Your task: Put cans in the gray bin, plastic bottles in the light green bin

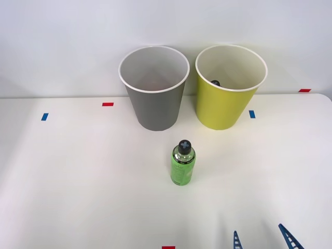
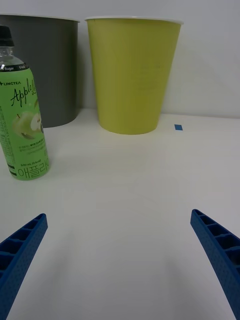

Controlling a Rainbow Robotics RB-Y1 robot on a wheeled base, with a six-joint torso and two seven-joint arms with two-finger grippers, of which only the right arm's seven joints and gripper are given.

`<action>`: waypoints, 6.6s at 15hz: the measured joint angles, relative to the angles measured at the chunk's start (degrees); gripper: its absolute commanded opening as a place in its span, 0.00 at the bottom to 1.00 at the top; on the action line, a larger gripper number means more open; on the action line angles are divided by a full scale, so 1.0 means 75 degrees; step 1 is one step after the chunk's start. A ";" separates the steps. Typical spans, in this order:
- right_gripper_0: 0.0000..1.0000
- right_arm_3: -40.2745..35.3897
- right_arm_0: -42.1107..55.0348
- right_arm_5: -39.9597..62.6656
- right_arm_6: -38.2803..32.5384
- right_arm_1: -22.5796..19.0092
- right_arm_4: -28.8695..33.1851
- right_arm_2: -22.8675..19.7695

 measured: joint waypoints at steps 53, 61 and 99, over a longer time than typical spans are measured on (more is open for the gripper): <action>1.00 0.1974 -0.6814 0.0983 -0.0267 -0.2085 -0.2184 0.2890; 1.00 0.2506 -0.7623 0.1109 -0.0272 -0.1572 -0.2503 0.3079; 0.00 -0.1821 -0.7976 0.5105 -0.1372 -0.1396 -0.2922 0.1256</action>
